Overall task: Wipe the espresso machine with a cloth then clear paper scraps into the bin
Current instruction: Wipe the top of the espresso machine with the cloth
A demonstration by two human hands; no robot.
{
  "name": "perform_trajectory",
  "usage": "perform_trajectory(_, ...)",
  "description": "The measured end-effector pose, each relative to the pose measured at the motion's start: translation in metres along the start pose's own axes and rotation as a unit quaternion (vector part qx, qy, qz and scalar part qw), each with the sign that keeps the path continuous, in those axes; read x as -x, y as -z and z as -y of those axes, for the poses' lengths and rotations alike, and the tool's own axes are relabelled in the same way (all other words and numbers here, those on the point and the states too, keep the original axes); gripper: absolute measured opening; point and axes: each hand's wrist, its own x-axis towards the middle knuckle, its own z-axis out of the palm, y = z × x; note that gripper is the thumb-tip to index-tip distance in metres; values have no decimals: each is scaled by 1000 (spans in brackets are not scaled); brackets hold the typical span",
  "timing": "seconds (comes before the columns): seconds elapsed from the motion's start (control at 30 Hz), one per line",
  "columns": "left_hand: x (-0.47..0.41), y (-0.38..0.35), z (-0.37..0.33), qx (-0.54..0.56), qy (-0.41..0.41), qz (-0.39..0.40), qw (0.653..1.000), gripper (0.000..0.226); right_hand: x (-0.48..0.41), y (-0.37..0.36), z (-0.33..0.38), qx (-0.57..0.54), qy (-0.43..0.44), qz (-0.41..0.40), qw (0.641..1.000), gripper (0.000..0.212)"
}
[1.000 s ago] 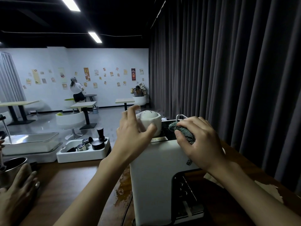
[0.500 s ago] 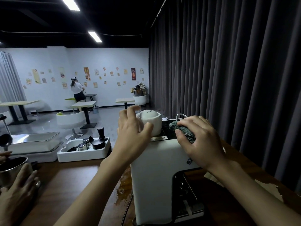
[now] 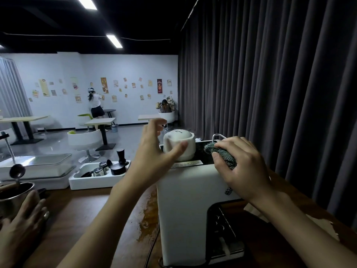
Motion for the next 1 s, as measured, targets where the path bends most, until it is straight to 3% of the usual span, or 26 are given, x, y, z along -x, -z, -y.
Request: perform_trajectory(1.0, 5, -10, 3, -26, -12, 1, 1000, 43, 1, -2, -1, 3, -2, -4, 1000, 28)
